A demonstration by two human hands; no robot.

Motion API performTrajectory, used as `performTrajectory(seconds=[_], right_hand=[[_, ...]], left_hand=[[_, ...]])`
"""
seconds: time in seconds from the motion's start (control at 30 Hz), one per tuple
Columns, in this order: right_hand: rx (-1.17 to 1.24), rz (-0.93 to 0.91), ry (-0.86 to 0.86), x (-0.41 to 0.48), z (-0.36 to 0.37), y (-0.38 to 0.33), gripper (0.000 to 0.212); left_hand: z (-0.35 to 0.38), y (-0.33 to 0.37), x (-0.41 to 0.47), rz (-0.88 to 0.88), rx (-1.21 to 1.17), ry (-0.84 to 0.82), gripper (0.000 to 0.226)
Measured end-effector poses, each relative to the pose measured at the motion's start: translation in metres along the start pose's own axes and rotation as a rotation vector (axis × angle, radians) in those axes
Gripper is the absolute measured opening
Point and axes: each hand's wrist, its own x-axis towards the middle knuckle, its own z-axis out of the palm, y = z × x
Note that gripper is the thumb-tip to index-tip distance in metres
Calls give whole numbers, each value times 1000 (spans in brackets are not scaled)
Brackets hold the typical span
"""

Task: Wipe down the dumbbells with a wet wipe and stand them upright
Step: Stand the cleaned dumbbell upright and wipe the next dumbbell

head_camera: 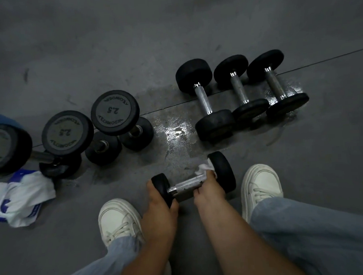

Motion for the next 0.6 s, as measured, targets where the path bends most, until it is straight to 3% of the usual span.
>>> performTrajectory(seconds=[0.13, 0.27, 0.33, 0.4, 0.5, 0.6], right_hand=[[-37, -72, 30, -4, -15, 5, 14], [-75, 47, -74, 0, -6, -4, 18], [-194, -7, -65, -5, -5, -3, 16], [-512, -198, -68, -17, -21, 4, 23], [-1112, -618, -267, -39, -27, 11, 21], [-1505, -1202, -312, -35, -2, -6, 36]], left_hand=[[-2, 0, 6, 8, 13, -16, 82], [-7, 2, 11, 20, 31, -48, 77], [-12, 4, 17, 35, 51, -79, 72], [-18, 9, 29, 49, 66, -112, 65], [-25, 14, 43, 49, 97, -149, 62], [-27, 16, 44, 75, 94, -156, 66]])
